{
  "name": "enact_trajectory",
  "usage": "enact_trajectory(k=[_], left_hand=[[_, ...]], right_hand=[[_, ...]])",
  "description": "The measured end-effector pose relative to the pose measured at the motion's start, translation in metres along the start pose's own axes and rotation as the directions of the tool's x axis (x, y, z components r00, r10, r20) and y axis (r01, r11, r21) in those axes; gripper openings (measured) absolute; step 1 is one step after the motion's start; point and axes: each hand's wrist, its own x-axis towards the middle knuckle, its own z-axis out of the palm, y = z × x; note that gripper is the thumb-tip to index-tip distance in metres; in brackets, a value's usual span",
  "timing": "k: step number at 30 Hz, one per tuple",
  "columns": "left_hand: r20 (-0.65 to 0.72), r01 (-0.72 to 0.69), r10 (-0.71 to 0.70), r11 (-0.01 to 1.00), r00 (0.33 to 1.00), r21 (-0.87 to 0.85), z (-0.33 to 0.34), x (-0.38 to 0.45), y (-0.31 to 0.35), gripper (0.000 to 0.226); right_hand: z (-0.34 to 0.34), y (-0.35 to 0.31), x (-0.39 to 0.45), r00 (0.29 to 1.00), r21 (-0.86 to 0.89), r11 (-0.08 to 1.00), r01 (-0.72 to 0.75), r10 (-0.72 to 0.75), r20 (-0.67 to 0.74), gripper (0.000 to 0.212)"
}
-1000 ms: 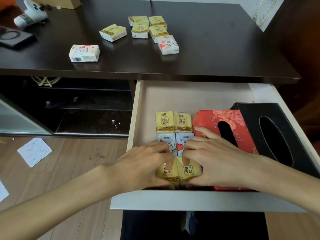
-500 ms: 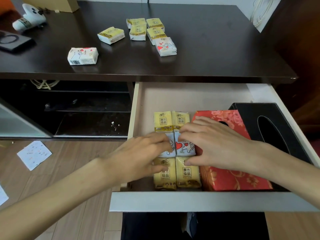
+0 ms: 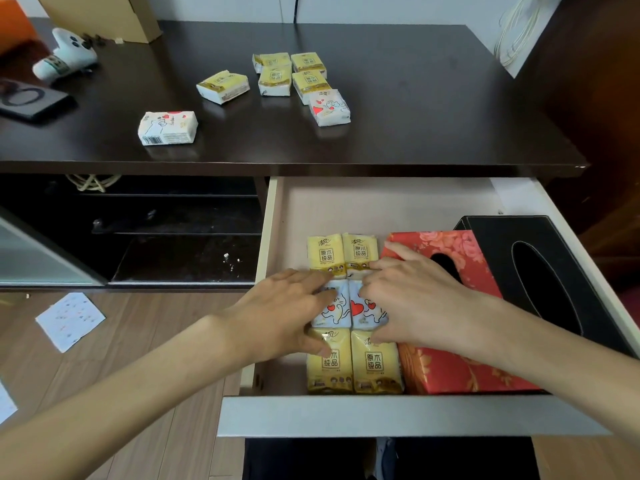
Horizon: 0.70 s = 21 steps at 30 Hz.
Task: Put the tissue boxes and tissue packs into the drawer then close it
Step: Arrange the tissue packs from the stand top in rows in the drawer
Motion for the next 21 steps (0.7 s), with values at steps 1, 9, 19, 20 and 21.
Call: enact_trajectory(k=[1, 9, 19, 20, 21], left_hand=[[-0.014, -0.003, 0.003, 1.000, 1.000, -0.013, -0.001, 0.000, -0.001, 0.086], [-0.072, 0.063, -0.068, 0.996, 0.995, -0.066, -0.016, 0.016, -0.013, 0.102], [0.051, 0.076, -0.074, 0.996, 0.996, -0.041, -0.012, 0.024, -0.014, 0.101], [0.045, 0.073, -0.071, 0.997, 0.996, -0.038, -0.011, 0.024, -0.014, 0.100], [0.041, 0.070, -0.069, 0.997, 0.997, -0.035, -0.011, 0.024, -0.014, 0.100]], right_hand=[[-0.001, 0.001, 0.000, 0.999, 0.024, 1.000, -0.002, 0.003, -0.037, 0.048], [-0.001, 0.031, 0.025, 0.965, 0.142, 0.987, -0.070, 0.103, -0.240, 0.037], [0.008, 0.036, 0.031, 0.984, 0.158, 0.980, -0.122, 0.140, -0.111, 0.027], [0.008, 0.036, 0.032, 0.984, 0.164, 0.980, -0.117, 0.137, -0.113, 0.027], [0.008, 0.036, 0.032, 0.984, 0.164, 0.980, -0.113, 0.133, -0.117, 0.027]])
